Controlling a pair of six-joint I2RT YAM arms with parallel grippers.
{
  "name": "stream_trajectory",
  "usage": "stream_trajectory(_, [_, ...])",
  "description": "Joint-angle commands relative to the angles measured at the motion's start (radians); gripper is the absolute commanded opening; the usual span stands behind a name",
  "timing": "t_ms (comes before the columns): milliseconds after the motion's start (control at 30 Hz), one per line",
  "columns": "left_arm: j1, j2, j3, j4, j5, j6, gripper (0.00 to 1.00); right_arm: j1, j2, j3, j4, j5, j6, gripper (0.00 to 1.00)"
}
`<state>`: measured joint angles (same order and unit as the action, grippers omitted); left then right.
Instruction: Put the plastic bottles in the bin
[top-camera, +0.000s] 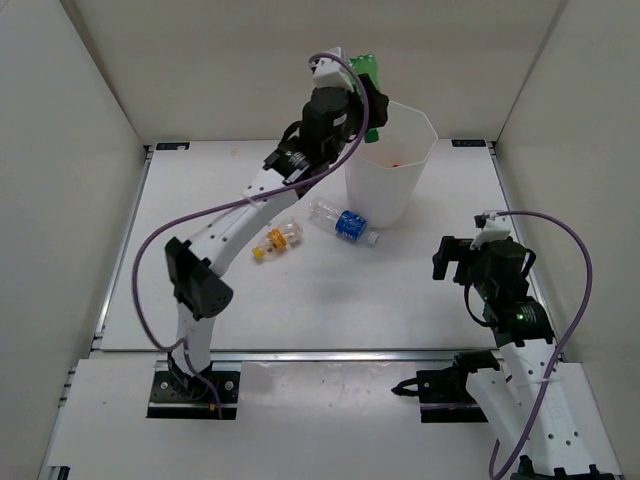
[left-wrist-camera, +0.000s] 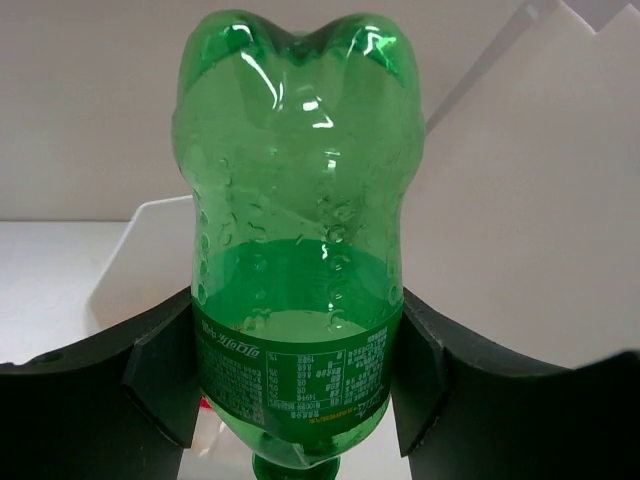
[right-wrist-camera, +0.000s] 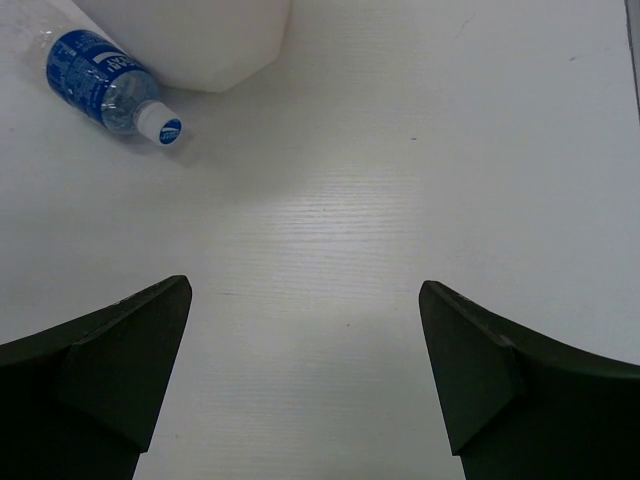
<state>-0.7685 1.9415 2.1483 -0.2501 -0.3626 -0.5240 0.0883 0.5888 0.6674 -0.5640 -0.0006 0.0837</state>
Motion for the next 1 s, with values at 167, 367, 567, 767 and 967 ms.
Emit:
stream_trajectory(167, [0.009,0.165,0.167,0.086,0.019,-0.007,0.77,0.041,-0.004,-0.014,0.061,-0.035,0.051,0.94])
stream_trajectory(367, [-0.006,0.194,0.185,0.131,0.008,0.045,0.95,0.111,-0.009,-0.063,0.092,-0.018,0.071,0.94])
stream_trajectory(567, [-0.006,0.159,0.142,0.100,0.050,0.030,0.99,0.171,0.014,-0.052,0.093,-0.024,0.001,0.94])
stream_trajectory(767, [0.017,-0.067,-0.110,-0.101,0.129,0.047,0.99,0.270,0.120,-0.025,0.121,-0.039,-0.071,0.94])
stream_trajectory(967, [0.058,-0.493,-0.804,-0.187,0.170,0.097,0.99,0.442,0.302,-0.006,0.274,-0.065,-0.200,0.94])
